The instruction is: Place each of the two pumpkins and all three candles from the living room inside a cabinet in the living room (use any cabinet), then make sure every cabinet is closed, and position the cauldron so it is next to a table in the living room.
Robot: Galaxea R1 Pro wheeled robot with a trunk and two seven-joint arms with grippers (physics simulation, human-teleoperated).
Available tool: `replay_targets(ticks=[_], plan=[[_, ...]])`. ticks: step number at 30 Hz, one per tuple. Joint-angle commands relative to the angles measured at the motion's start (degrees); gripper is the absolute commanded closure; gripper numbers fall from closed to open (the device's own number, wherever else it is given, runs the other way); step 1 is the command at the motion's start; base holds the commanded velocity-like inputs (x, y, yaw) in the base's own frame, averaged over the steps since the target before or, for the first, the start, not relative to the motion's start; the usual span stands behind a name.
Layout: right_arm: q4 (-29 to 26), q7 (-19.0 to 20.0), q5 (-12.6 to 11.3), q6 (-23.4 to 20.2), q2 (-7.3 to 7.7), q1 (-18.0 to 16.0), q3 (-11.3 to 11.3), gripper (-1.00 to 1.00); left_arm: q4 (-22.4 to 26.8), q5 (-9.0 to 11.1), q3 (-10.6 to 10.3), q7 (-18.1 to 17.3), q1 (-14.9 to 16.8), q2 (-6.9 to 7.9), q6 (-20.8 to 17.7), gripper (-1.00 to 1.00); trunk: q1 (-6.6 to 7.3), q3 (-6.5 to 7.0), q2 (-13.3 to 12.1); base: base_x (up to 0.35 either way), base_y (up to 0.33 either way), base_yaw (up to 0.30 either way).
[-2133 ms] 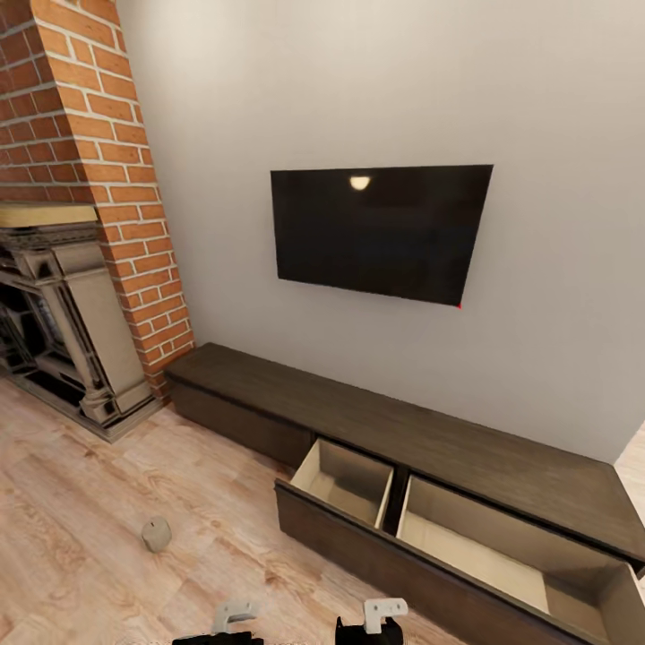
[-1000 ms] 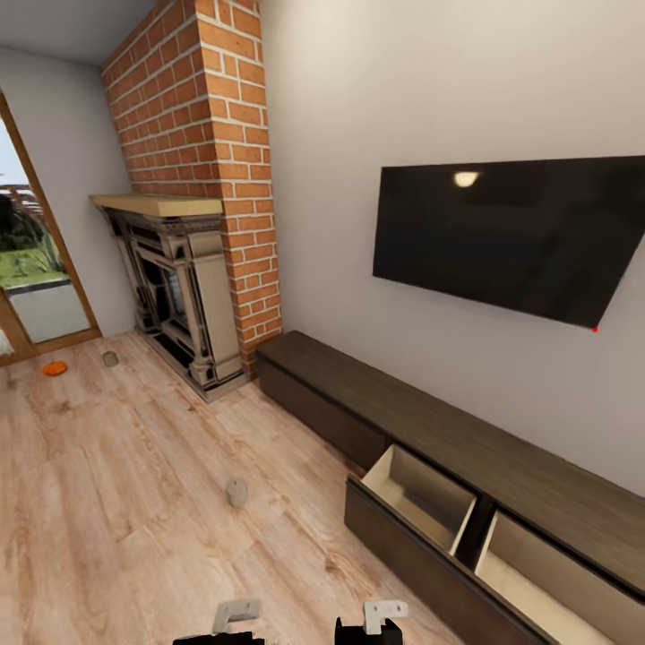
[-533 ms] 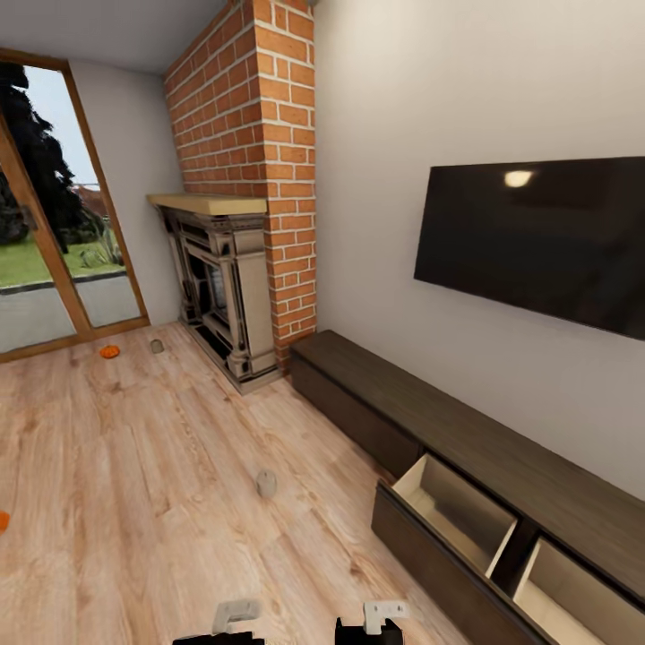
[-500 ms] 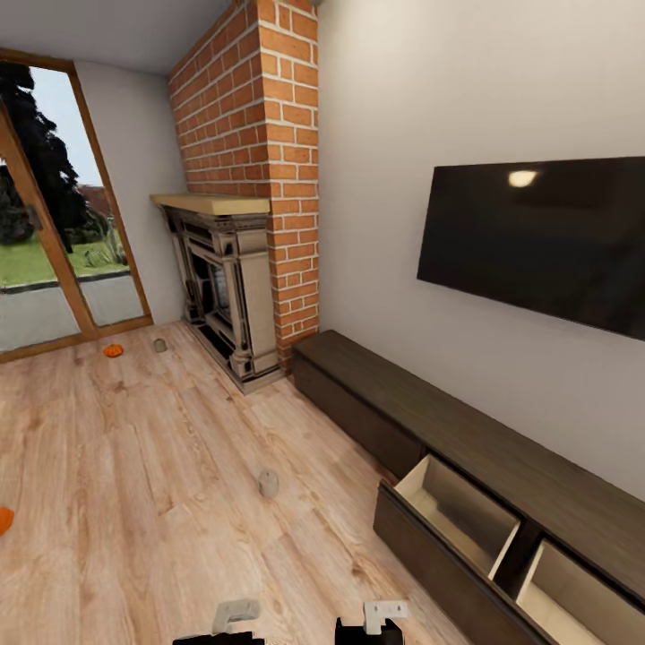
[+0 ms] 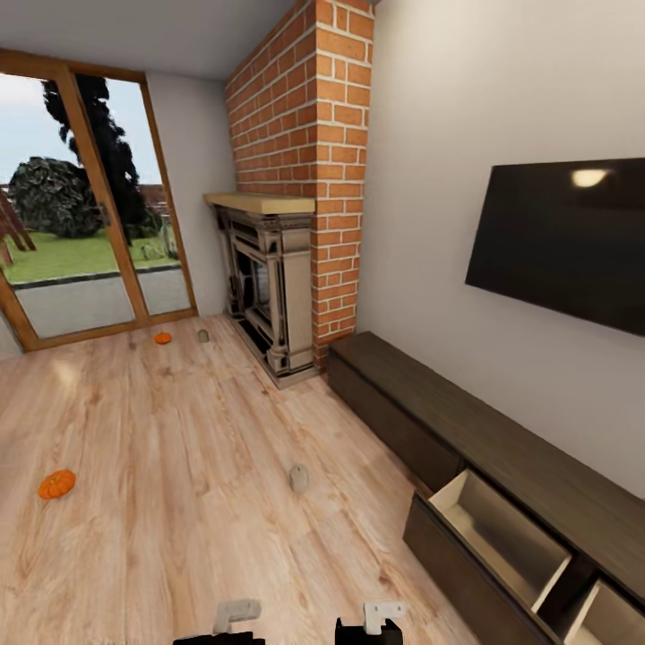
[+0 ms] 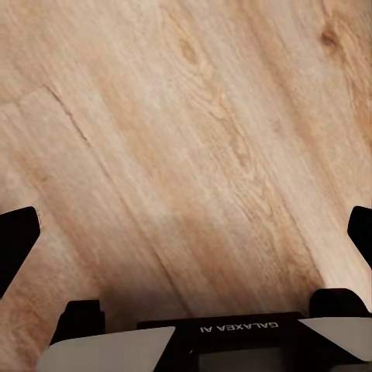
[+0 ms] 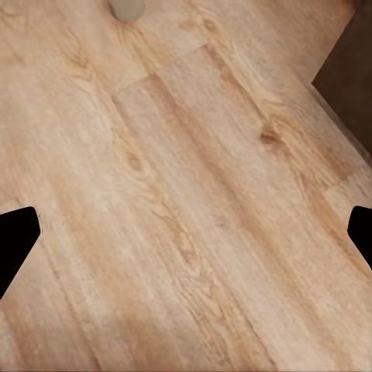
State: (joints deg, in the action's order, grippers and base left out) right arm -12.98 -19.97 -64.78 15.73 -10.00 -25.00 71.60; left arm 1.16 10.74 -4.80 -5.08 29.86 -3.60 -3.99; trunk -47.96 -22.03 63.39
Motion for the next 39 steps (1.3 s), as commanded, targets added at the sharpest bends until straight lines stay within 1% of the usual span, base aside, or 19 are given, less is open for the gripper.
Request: replay_targets(ticks=[1,28,31,39], plan=[[0.0,-0.2,-0.5,0.3,0.0,-0.1,0.5,-1.0,0.1,0.6,-0.5,-0.1,0.0,0.0,-0.3,-1.0,0.0,-0.06,0.0,0.0,0.0,0.292],[0.0,-0.2,-0.5,0.3,0.0,-0.1,0.5,-1.0,0.1,0.6,-0.5,-0.2,0.0,0.08,-0.3,-1.0,0.0,-0.16,0.0,0.0,0.0,0.29],[0.0,-0.2,-0.5,0.3,0.0,-0.1,0.4,-1.0,0.1,0.6,-0.5,-0.3,0.0,0.09,-0.3,-1.0,0.0,-0.18,0.0,0.097,0.0,0.1],[0.0,-0.2,-0.5,0.3,0.0,-0.1,0.4,-1.0,0.1,0.7,-0.5,-0.4,0.0,0.09,-0.3,-1.0,0.0,-0.19,0.0,0.307,0.0,0.008]])
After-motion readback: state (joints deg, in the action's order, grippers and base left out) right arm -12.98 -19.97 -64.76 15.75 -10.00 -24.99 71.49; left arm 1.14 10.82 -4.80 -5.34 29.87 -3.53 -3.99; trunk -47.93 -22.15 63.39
